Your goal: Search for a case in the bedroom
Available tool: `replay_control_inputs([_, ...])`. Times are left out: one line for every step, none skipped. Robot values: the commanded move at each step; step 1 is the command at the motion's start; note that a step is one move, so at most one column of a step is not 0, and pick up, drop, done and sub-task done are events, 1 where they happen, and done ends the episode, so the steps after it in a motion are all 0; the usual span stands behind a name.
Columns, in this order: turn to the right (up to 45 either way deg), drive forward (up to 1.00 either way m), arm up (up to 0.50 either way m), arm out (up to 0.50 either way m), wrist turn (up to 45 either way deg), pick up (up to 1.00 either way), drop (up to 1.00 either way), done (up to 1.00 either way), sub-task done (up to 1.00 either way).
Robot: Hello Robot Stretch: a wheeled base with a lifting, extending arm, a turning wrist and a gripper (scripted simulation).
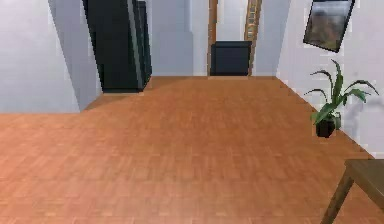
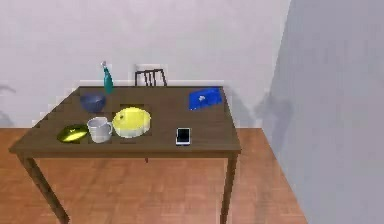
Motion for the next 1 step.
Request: replay_control_inputs([9.0,0.0,0.0,0.0,0.0,0.0,0.0,0.0,0.0])
